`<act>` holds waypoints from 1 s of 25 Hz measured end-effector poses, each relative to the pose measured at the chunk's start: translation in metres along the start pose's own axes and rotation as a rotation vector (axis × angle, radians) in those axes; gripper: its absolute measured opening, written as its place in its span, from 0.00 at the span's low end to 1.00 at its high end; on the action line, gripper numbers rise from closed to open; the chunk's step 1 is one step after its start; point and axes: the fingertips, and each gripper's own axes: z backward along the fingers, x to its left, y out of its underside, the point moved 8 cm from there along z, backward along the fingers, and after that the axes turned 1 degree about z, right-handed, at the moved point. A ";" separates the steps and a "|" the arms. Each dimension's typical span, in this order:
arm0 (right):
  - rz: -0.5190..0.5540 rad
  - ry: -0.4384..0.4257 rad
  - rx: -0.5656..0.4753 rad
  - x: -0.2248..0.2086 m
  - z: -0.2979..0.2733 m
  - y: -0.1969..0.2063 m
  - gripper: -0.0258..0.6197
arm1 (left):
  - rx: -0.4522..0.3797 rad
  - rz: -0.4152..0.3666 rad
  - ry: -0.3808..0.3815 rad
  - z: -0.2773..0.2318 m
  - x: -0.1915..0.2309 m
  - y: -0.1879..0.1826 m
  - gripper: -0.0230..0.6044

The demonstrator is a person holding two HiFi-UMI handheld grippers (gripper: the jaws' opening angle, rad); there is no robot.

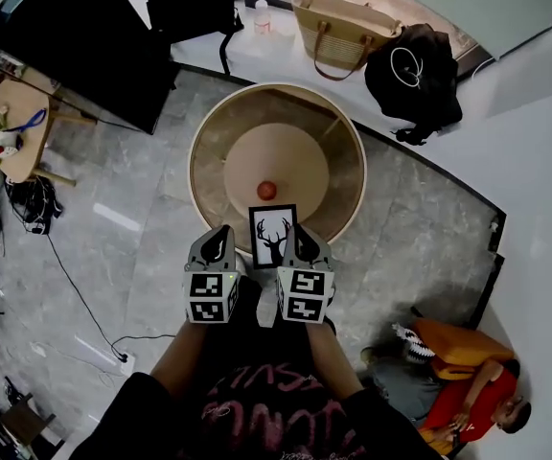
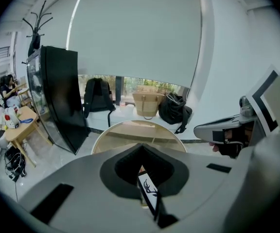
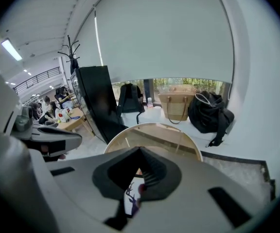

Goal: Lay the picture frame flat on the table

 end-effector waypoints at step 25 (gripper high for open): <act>0.010 0.051 -0.237 0.008 0.052 -0.095 0.07 | -0.159 -0.046 0.021 0.043 0.017 -0.077 0.05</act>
